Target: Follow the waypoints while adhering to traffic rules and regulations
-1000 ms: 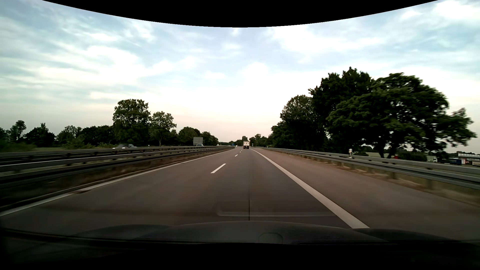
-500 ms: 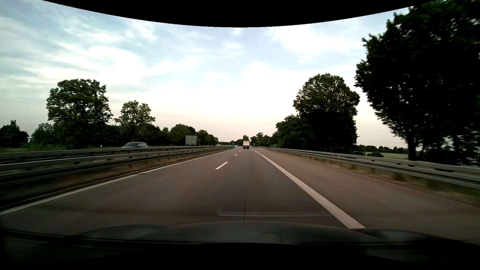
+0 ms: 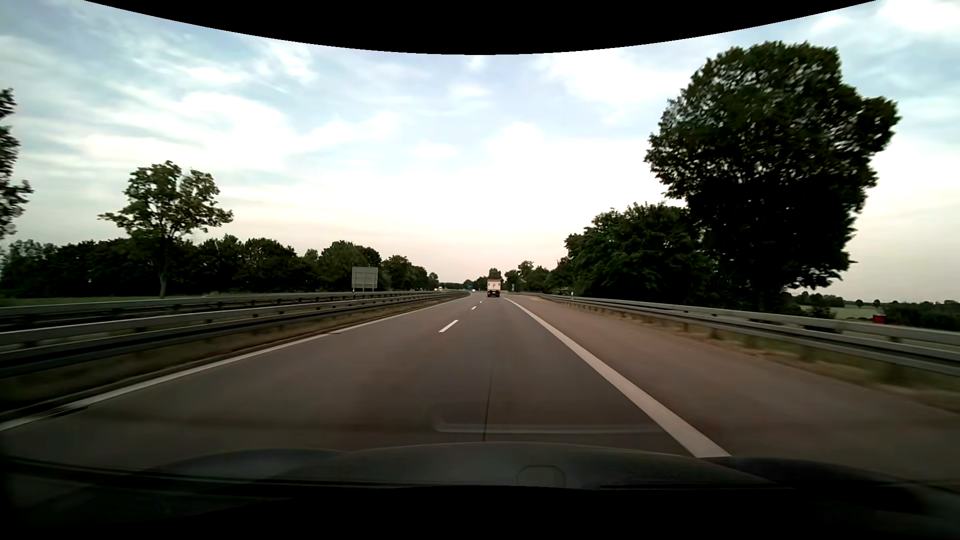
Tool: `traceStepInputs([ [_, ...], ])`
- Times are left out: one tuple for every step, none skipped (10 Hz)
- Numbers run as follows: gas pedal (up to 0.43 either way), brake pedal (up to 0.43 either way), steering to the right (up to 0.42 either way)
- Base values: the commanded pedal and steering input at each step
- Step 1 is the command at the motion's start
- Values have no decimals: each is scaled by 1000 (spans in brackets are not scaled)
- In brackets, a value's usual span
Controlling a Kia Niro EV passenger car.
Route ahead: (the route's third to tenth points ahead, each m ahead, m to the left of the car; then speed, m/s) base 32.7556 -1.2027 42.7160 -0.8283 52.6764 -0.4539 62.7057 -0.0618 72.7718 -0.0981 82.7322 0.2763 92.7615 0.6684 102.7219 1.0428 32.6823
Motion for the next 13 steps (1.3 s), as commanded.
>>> traceStepInputs([
  [169,6,-5],
  [177,6,-5],
  [177,6,-4],
  [189,6,-4],
  [189,6,-4],
  [189,6,-4],
  [177,6,-3],
  [157,6,-3],
  [130,12,-3],
  [110,6,-3],
  [79,6,-3],
  [39,6,-3],
  [0,6,-3],
])
